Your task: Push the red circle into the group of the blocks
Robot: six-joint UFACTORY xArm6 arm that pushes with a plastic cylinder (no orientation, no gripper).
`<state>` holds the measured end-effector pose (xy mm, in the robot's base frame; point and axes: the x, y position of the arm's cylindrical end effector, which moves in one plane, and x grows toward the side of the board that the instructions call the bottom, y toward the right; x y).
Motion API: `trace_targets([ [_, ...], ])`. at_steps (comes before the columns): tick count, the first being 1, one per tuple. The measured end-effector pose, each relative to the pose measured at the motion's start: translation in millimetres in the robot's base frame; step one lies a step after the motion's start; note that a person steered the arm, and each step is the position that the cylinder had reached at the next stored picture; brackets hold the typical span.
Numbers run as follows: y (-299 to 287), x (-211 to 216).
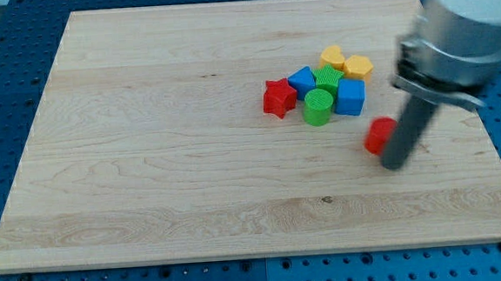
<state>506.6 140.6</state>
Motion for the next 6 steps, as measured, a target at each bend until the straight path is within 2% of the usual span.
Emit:
trace_targets([
  [1, -15, -16],
  [2, -15, -5],
  [5, 38, -9],
  [6, 22, -19],
])
